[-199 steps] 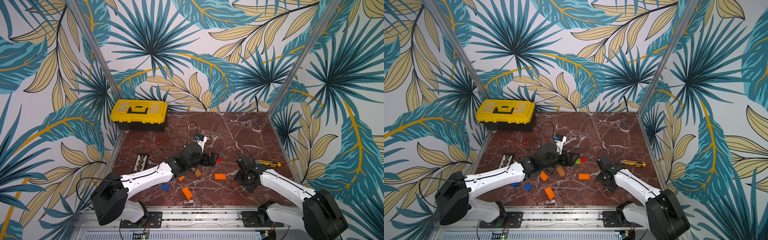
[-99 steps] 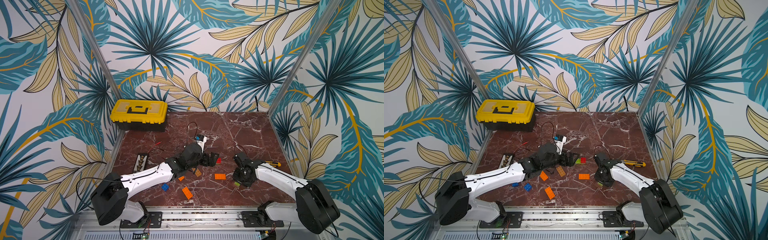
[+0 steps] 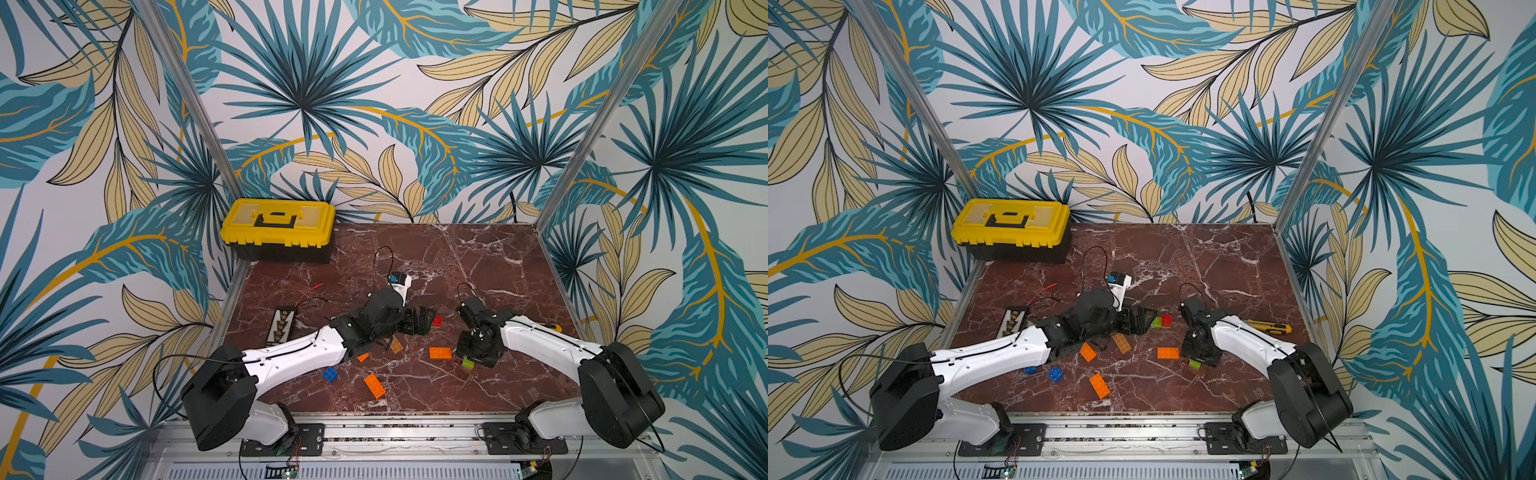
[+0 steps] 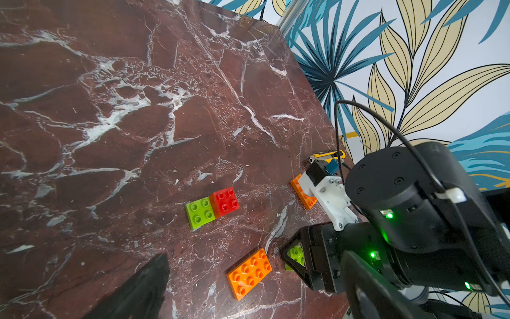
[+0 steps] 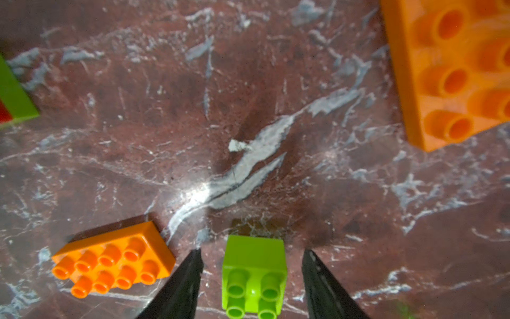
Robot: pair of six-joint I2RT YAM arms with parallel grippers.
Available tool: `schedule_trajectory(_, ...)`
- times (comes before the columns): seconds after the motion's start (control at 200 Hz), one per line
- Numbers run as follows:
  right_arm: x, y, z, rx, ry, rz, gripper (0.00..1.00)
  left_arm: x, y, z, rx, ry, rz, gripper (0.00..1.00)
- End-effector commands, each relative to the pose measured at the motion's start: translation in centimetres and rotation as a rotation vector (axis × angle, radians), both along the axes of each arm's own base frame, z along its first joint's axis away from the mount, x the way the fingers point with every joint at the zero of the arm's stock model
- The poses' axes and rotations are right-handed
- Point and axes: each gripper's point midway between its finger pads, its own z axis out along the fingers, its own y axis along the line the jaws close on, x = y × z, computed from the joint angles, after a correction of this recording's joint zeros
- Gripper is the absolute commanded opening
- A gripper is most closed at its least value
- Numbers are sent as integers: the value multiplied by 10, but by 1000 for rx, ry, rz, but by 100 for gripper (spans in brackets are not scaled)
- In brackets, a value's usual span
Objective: Assemble the number 5 with lego
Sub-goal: Move the lego brick at the center of the board, then pick up the lego brick from the center of the board.
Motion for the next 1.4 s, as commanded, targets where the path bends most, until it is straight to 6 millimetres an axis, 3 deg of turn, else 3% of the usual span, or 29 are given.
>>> schedule_trajectory(0.0, -8, -3, 5, -25, 17, 31, 59, -2, 5, -3, -4, 1, 4, 100)
schedule_trajectory(0.195, -9, 5, 3, -7, 12, 24, 53, -5, 1, -9, -5, 26, -16, 100)
schedule_trajectory(0.541, -10, 1, 0, -34, 24, 29, 44, -5, 0, -12, -7, 35, -15, 100)
schedule_trajectory(0.986, -12, 2, -6, -30, 28, 23, 40, -5, -2, -12, -11, 39, -22, 100)
schedule_trajectory(1.397, -6, 6, 21, -7, -25, 38, 37, -4, -1, -12, -10, 37, -16, 100)
